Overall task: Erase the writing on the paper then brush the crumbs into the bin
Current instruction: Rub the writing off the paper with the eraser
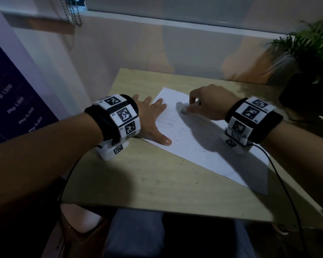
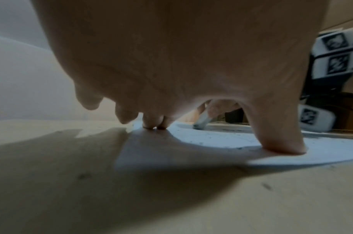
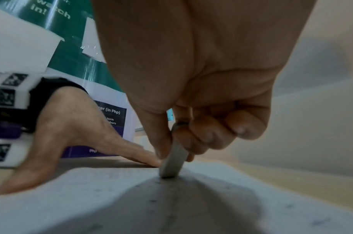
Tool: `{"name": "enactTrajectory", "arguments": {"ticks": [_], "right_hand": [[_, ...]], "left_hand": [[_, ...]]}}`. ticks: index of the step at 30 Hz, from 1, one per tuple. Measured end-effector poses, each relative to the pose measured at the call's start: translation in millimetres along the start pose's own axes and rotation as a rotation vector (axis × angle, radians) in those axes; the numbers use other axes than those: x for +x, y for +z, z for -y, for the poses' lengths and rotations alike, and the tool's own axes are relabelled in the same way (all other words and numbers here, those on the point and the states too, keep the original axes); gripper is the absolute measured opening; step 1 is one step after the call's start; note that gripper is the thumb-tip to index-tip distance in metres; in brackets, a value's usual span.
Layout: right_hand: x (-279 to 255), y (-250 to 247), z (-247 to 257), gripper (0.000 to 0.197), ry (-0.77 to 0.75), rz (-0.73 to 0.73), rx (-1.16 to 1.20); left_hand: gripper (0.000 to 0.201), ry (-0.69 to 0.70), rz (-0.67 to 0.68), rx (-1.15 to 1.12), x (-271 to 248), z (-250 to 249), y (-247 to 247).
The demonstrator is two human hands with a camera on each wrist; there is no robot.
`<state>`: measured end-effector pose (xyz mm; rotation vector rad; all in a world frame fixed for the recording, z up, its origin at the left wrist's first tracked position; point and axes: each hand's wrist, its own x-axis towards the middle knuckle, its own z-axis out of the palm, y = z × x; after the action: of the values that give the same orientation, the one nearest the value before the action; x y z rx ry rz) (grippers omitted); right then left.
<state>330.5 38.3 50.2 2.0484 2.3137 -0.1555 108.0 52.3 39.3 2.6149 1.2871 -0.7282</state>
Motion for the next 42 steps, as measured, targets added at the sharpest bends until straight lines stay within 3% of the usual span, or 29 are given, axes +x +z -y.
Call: {"name": "enactTrajectory", "arguments": {"ticks": [2,7,10,13,18,24,30,35,39,42], "right_hand": [[1.7,-1.3,-2.3,0.040,0.021,-0.035,-0.050],[-11.4,1.9,15.1,0.036,-0.116,0.014,0.012],[-3.3,-3.1,5.1,0.039,-0.065,0.065,0.058],[5.5,-6.7,-5.4,0.038,0.035,0.017,-0.002],[0.5,0.0,17.0,0.032,-0.038,-0.013,-0.086],[3.5,-15.3,-5.5,0.027,0.052,-0.021,-0.026],[-6.0,-7.7,13.3,0.025,-0.100,0.014,0.087],[-13.9,-10.3,23.0,0.023,-0.190,0.088,0.107],[-4.2,-10.3,14.7,0.025,-0.045,0.045,0.086],[-11.2,-0.9,22.1,0.023,-0.042,0.009,0.051]], "left_hand": [[0.127,0.015,0.008,0.014,1.3,0.4,-0.9],[0.129,0.021,0.033,0.057,7.6,3.5,-4.6],[0.134,0.027,0.035,0.034,9.4,3.9,-4.7],[0.136,0.023,0.039,0.020,10.9,3.5,-4.9],[0.140,0.036,0.017,0.012,14.0,5.3,-0.8],[0.134,0.025,0.024,0.033,11.4,2.6,-3.0],[0.134,0.033,-0.017,0.087,16.1,4.5,-0.9],[0.136,0.021,0.028,0.090,19.3,5.0,-6.1],[0.147,0.027,0.050,0.095,20.7,3.5,-8.2],[0.141,0.019,0.047,0.094,19.8,3.4,-7.5]]}}
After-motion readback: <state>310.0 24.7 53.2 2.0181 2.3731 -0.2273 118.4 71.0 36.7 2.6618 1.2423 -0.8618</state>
